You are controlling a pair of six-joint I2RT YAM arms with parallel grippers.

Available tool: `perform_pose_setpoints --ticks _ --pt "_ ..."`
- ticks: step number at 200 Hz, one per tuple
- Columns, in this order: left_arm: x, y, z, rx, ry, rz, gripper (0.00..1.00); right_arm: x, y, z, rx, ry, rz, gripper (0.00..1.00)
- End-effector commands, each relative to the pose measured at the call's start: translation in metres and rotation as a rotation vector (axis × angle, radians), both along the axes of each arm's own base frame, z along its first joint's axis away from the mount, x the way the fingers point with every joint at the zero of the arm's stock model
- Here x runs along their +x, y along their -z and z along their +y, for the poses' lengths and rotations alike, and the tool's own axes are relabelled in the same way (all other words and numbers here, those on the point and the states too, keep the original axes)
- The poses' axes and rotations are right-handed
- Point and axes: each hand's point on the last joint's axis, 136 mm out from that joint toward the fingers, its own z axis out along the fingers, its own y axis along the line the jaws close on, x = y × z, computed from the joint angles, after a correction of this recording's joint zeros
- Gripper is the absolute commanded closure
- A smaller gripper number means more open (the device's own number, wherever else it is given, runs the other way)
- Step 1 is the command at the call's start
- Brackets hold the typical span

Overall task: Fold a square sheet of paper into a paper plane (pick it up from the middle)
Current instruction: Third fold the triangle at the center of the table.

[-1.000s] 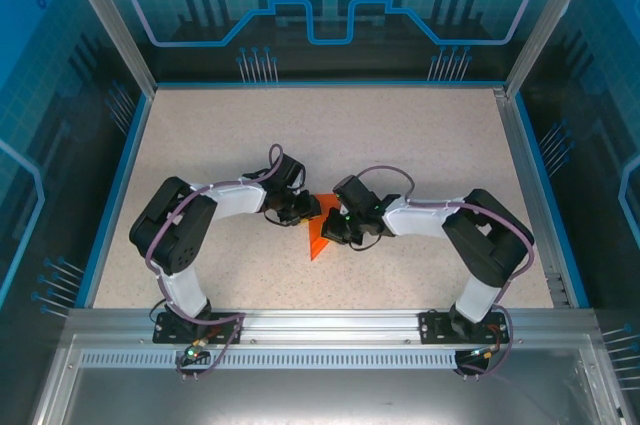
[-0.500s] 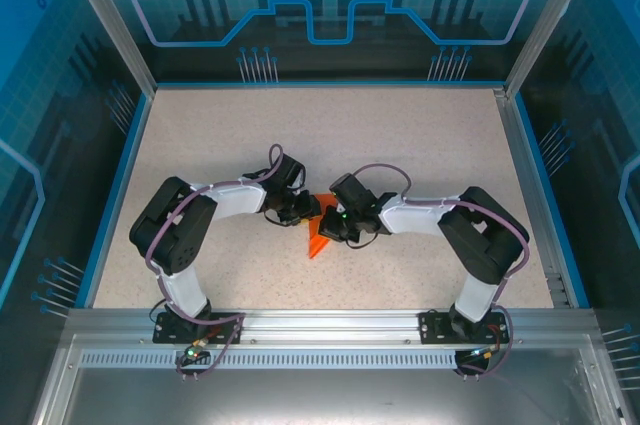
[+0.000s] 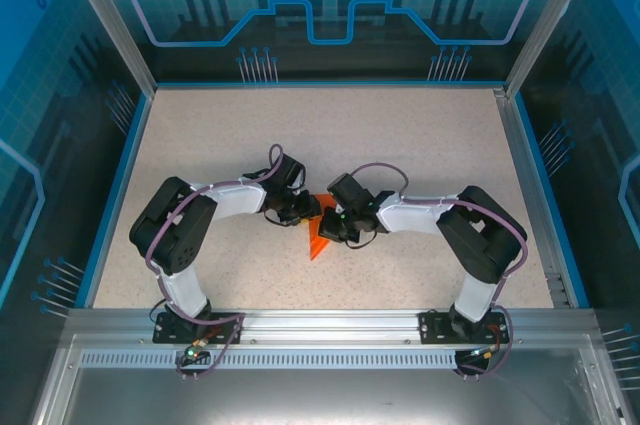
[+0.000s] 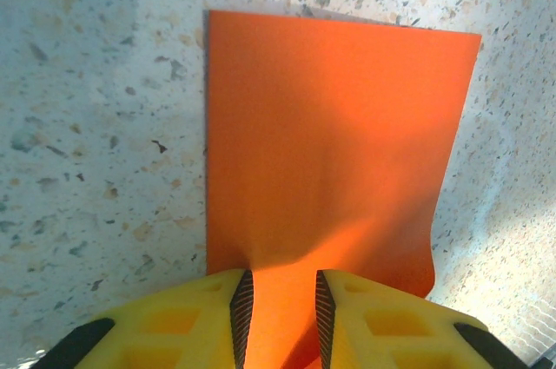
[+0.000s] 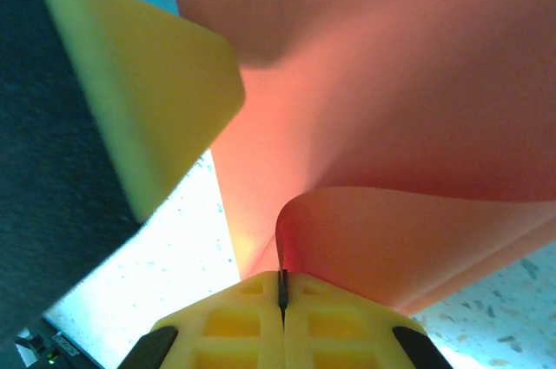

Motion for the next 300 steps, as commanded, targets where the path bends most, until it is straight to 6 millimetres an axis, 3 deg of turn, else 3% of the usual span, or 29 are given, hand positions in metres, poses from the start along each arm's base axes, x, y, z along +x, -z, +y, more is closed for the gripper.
perform_pose_setpoints --ticks 1,140,253,300 --pt "-0.015 0.010 0.003 0.020 0.012 0.051 0.71 -0.005 0.001 -0.003 -0.044 -0.015 -0.003 0.95" --pt "-0.018 0.010 0.003 0.018 0.020 0.050 0.71 -0.001 0.000 0.007 0.002 -0.031 -0.023 0.94" --pt "-0.019 0.010 0.004 0.018 0.016 0.050 0.71 -0.003 0.010 0.004 -0.028 -0.027 0.000 0.94" --pt "-0.017 0.003 0.004 0.018 0.012 0.035 0.70 -0.003 0.013 0.005 -0.028 -0.037 0.003 0.85"
